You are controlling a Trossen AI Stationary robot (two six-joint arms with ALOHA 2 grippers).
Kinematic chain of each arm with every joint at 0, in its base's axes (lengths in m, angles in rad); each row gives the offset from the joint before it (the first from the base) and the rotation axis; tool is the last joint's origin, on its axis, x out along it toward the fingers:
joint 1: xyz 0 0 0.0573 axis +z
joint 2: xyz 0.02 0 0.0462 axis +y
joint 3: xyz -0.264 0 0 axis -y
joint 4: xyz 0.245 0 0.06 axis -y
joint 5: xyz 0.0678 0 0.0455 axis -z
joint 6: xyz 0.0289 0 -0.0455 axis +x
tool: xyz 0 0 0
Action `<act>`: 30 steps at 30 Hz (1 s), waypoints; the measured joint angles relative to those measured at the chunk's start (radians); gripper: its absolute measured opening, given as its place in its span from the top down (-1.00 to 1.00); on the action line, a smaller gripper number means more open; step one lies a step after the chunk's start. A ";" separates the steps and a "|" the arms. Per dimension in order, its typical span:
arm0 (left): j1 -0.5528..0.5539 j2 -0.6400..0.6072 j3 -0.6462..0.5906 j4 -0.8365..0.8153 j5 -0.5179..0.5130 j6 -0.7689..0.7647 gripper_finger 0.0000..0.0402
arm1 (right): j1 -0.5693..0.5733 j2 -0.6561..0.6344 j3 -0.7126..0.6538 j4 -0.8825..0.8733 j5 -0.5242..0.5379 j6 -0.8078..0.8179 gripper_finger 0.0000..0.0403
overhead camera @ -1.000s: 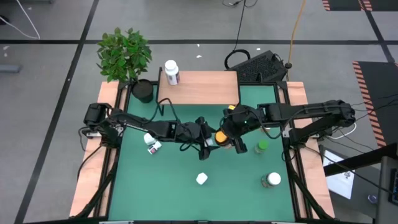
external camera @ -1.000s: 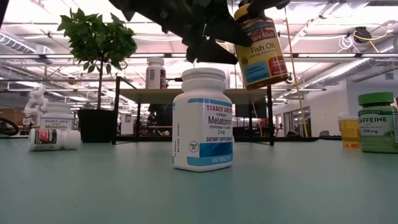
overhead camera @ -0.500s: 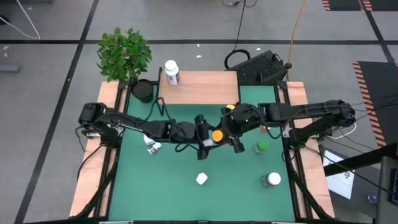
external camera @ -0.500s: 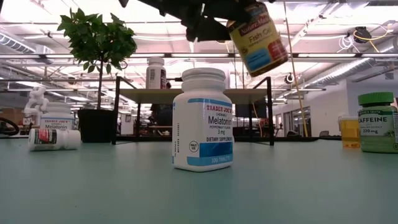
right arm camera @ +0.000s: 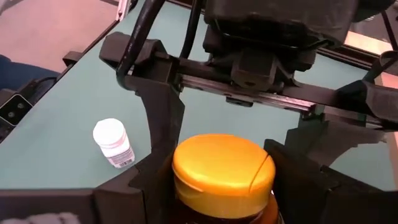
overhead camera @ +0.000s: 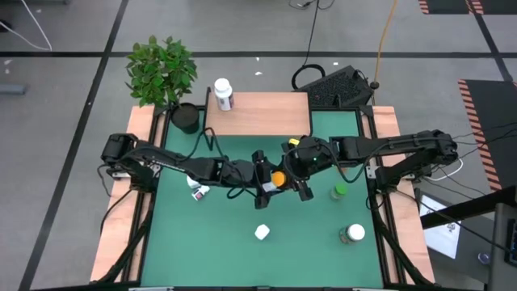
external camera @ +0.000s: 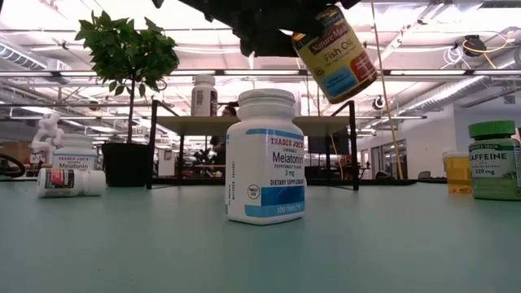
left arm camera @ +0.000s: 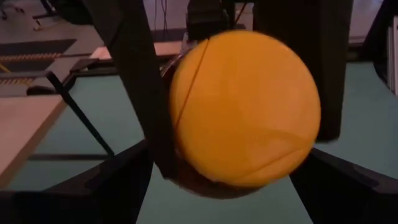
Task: Pick and place medicine bottles onto shelf by color
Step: Put the yellow pill bottle on the shelf
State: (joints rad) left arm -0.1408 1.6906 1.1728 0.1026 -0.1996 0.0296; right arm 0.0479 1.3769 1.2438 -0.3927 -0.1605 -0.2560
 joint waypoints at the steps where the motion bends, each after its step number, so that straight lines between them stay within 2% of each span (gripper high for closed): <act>1: -0.005 -0.008 0.000 -0.027 0.000 -0.005 -0.75 | 0.000 0.000 0.000 0.007 -0.001 -0.002 -0.05; 4: -0.021 -0.033 0.000 -0.071 -0.007 -0.028 -0.75 | 0.001 -0.003 0.000 0.016 -0.007 -0.009 -0.05; 9: -0.039 -0.078 0.000 -0.110 -0.074 -0.031 -0.75 | 0.000 -0.006 -0.033 0.124 -0.015 -0.018 -0.05; 17: -0.038 -0.048 0.000 -0.092 -0.036 0.042 -0.75 | 0.000 -0.004 -0.118 0.256 -0.079 -0.019 -0.05; 25: -0.036 -0.034 0.000 -0.177 -0.019 -0.002 -0.75 | 0.000 -0.003 -0.155 0.324 -0.078 -0.024 -0.06; 26: -0.036 -0.033 0.000 -0.195 -0.025 -0.013 -0.75 | 0.000 -0.004 -0.156 0.329 -0.077 -0.026 -0.06; 30: -0.034 -0.048 0.000 -0.279 -0.160 -0.105 -0.75 | 0.000 -0.004 -0.164 0.322 -0.071 -0.031 -0.06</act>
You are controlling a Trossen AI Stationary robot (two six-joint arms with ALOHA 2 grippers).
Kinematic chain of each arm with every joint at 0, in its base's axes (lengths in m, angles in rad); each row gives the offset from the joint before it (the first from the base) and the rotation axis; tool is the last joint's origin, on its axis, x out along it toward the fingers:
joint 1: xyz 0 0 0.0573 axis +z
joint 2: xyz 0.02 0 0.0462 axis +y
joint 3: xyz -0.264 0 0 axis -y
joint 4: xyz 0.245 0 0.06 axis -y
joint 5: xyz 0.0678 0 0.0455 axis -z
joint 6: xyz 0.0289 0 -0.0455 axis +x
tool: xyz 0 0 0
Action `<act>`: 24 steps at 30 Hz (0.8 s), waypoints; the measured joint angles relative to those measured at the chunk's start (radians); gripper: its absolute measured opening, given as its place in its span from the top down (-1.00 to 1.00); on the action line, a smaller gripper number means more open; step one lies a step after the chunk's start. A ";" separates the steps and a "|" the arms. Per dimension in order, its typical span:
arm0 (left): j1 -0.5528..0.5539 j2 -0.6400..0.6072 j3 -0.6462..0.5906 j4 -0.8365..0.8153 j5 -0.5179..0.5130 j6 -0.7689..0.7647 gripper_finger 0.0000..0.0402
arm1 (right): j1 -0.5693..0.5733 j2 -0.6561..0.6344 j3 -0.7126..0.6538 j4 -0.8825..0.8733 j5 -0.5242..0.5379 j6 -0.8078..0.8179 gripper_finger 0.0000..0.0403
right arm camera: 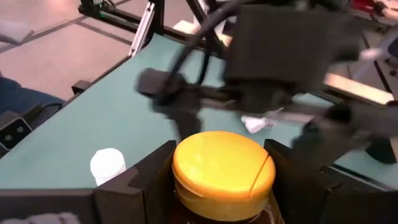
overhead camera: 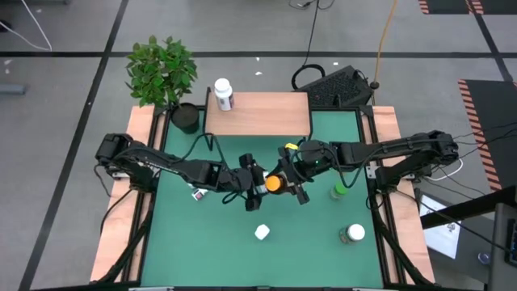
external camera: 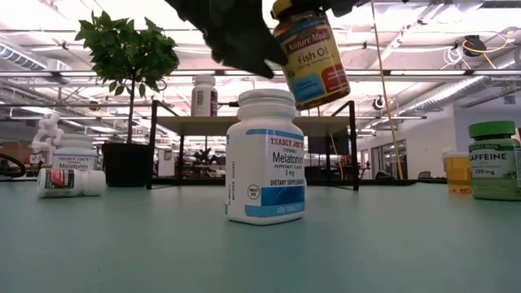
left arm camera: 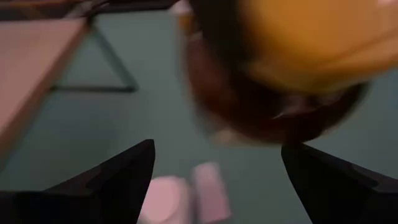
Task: Pick and place medicine bottles onto shelf by color
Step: Put the yellow pill bottle on the shelf
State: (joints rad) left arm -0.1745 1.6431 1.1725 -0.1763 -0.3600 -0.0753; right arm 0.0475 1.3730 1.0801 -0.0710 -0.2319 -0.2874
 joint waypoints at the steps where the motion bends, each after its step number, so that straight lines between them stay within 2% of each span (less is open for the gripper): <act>1: -0.001 -0.001 0.000 -0.005 -0.025 -0.007 -0.75 | 0.000 0.000 -0.001 -0.001 0.001 -0.003 -0.06; 6: -0.018 -0.001 0.000 -0.021 -0.040 -0.019 -0.75 | 0.001 0.000 -0.003 -0.008 0.028 -0.012 -0.06; 8: -0.028 -0.001 -0.012 -0.049 -0.097 -0.059 -0.75 | 0.000 0.000 -0.015 0.000 0.032 -0.014 -0.06; 10: -0.044 -0.009 -0.042 -0.063 -0.203 -0.093 -0.75 | 0.000 -0.012 -0.036 0.003 0.049 -0.016 -0.06; 12: -0.066 -0.056 -0.095 -0.068 -0.280 -0.114 -0.75 | -0.001 -0.028 -0.067 0.027 0.053 -0.014 -0.06; 15: -0.077 -0.137 -0.199 0.042 -0.295 -0.138 -0.75 | -0.007 -0.073 -0.134 0.104 0.050 0.007 -0.06; 17: -0.081 -0.189 -0.309 0.168 -0.295 -0.135 -0.75 | -0.015 -0.101 -0.174 0.177 0.049 0.015 -0.06; 19: -0.064 -0.210 -0.415 0.469 -0.266 -0.092 -0.75 | -0.024 -0.121 -0.206 0.250 0.049 0.018 -0.06; 22: -0.012 -0.193 -0.530 0.849 -0.079 -0.012 -0.75 | -0.036 -0.119 -0.216 0.346 0.048 0.037 -0.06; 24: 0.020 -0.161 -0.553 0.936 -0.009 -0.002 -0.75 | -0.041 -0.105 -0.217 0.357 0.046 0.037 -0.06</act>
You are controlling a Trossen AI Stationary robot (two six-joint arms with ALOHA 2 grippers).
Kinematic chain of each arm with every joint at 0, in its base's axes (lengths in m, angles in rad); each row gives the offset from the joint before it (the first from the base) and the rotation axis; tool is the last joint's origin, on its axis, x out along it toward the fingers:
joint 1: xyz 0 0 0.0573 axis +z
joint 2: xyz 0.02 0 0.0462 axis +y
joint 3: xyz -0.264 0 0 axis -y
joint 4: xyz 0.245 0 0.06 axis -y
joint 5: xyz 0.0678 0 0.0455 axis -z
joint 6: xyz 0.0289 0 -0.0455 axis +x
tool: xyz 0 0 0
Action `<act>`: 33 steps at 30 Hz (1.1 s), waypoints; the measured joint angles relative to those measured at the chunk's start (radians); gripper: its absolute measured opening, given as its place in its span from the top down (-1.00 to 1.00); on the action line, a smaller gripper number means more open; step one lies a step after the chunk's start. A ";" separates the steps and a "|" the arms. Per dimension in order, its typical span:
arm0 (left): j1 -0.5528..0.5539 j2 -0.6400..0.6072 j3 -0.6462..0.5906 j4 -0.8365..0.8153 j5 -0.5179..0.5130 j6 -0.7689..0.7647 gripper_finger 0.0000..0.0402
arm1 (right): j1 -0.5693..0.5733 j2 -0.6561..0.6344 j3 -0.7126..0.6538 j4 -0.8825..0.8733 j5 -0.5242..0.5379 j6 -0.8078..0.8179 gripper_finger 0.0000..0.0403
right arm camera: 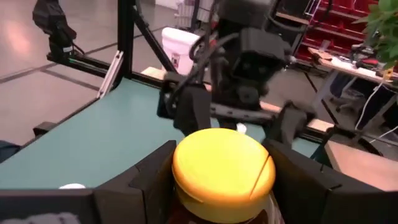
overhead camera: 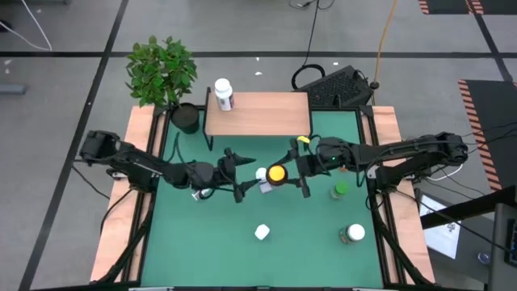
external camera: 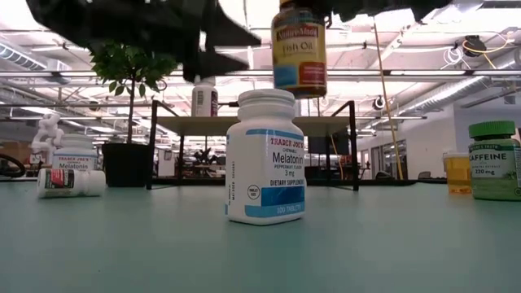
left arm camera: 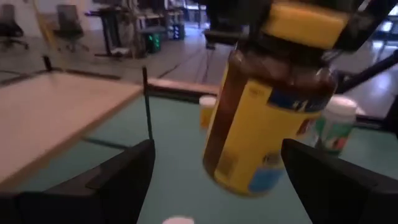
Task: Pick and place medicine bottles onto shelf by color
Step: Put the yellow pill bottle on the shelf
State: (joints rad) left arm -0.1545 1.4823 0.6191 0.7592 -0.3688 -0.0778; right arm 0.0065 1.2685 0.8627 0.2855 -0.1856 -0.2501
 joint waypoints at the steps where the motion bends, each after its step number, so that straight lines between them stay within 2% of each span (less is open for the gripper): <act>1: 0.008 0.007 -0.003 -0.005 0.019 0.007 -0.75 | -0.001 0.004 0.000 -0.004 0.000 -0.001 -0.06; 5: 0.029 0.034 0.023 0.001 0.055 0.030 -0.80 | -0.009 0.016 -0.003 0.008 -0.001 -0.007 -0.06; 11: 0.049 0.107 0.128 0.001 0.142 0.121 -0.98 | -0.019 0.033 -0.002 0.044 -0.002 -0.013 -0.06; 19: 0.055 0.149 0.272 -0.186 0.181 0.188 -0.97 | -0.020 0.036 -0.002 0.040 -0.003 -0.001 -0.08; 25: 0.070 0.148 0.294 -0.212 0.223 0.183 -0.96 | -0.020 0.036 -0.002 0.060 -0.028 0.004 -0.09; 28: 0.072 0.148 0.294 -0.211 0.229 0.182 -0.88 | -0.020 0.036 -0.002 0.067 -0.030 0.006 -0.09; 33: 0.071 0.148 0.294 -0.202 0.236 0.181 -0.60 | -0.022 0.036 -0.002 0.086 -0.050 0.025 -0.09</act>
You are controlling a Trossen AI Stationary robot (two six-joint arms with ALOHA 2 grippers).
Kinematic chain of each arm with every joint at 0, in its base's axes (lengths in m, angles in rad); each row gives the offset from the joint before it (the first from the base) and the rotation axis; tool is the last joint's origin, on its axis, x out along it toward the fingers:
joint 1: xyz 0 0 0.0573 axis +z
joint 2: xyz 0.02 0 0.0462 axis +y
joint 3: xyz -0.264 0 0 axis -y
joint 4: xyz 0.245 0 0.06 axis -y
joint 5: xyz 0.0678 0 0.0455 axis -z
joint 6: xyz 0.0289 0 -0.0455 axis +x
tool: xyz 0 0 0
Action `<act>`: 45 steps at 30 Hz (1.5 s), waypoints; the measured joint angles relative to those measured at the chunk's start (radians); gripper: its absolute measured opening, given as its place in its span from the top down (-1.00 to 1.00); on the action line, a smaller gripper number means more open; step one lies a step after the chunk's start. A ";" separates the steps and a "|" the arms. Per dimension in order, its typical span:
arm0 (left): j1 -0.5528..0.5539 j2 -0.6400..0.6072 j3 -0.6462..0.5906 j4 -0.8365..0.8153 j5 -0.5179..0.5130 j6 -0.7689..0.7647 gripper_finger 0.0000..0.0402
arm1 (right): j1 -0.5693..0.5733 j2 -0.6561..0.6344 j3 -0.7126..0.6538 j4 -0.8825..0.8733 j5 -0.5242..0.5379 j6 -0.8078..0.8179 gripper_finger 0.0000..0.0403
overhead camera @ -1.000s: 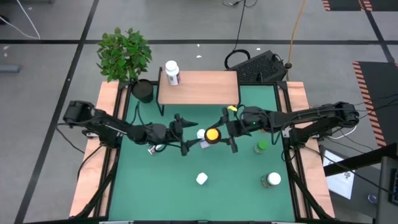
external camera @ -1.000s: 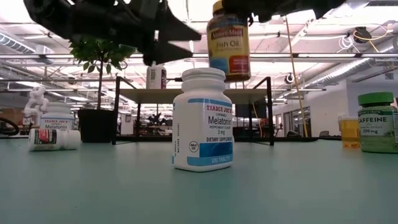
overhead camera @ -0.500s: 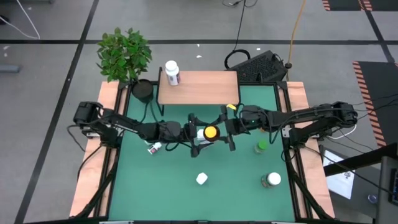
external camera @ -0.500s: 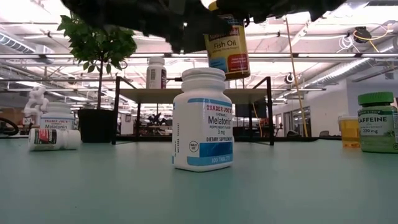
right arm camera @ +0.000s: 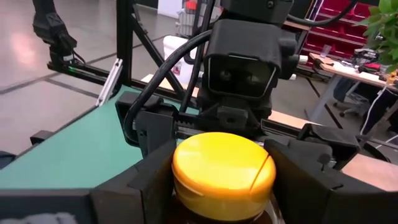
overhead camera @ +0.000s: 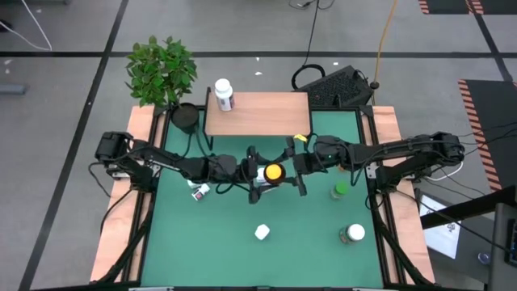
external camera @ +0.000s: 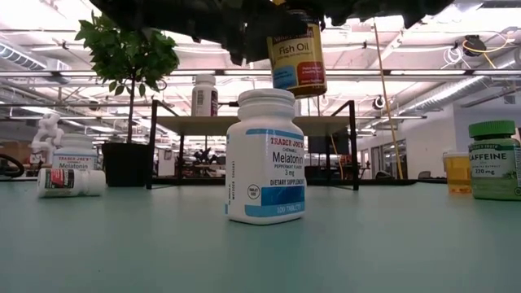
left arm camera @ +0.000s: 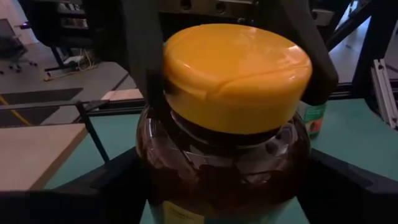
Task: Pick and place medicine bottles onto shelf by color
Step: Put the yellow pill bottle on the shelf
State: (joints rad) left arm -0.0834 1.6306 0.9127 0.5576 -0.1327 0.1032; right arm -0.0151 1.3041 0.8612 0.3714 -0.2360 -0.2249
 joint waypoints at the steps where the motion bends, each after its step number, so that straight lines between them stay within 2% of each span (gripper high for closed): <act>1: 0.000 0.000 0.000 0.002 0.001 0.000 -0.55 | 0.000 0.000 0.000 0.001 -0.001 0.001 -0.10; 4: 0.000 0.000 0.000 -0.006 0.000 -0.010 -0.46 | -0.001 0.000 0.000 0.001 0.001 0.006 -0.17; 7: 0.001 0.001 -0.001 -0.038 -0.038 -0.019 -0.46 | -0.005 -0.006 0.002 0.008 0.014 0.003 -0.30; 12: 0.002 -0.034 -0.002 -0.106 -0.137 -0.027 -0.47 | -0.005 -0.069 0.002 -0.057 0.150 -0.040 -0.58; 14: 0.001 -0.062 -0.002 -0.145 -0.157 -0.031 -0.44 | -0.005 -0.111 0.002 -0.113 0.207 -0.046 -0.67; 17: -0.002 -0.103 -0.002 -0.184 -0.157 -0.035 -0.43 | -0.005 -0.171 -0.016 -0.184 0.235 -0.018 -0.75; 20: -0.008 -0.126 -0.001 -0.168 -0.159 -0.042 -0.43 | -0.005 -0.205 -0.107 -0.123 0.232 0.042 -0.77; 24: -0.017 -0.123 -0.001 -0.138 -0.159 -0.042 -0.45 | -0.005 -0.202 -0.271 0.074 0.232 0.114 -0.77; 28: -0.017 -0.093 0.000 -0.060 -0.158 -0.049 -0.43 | -0.012 -0.190 -0.360 0.265 0.228 0.154 -0.77; 34: -0.003 -0.046 -0.002 0.048 -0.139 -0.040 -0.49 | -0.012 -0.148 -0.361 0.304 0.205 0.161 -0.77; 41: 0.011 -0.045 -0.002 0.051 -0.096 -0.060 -0.49 | -0.013 -0.037 -0.333 0.372 0.211 0.161 -0.77; 45: 0.004 -0.045 -0.002 0.051 -0.093 -0.060 -0.51 | -0.013 0.039 -0.283 0.372 0.171 0.161 -0.77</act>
State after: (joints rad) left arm -0.0796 1.5860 0.9108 0.6090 -0.2260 0.0429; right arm -0.0281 1.3434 0.5784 0.7432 -0.0653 -0.0635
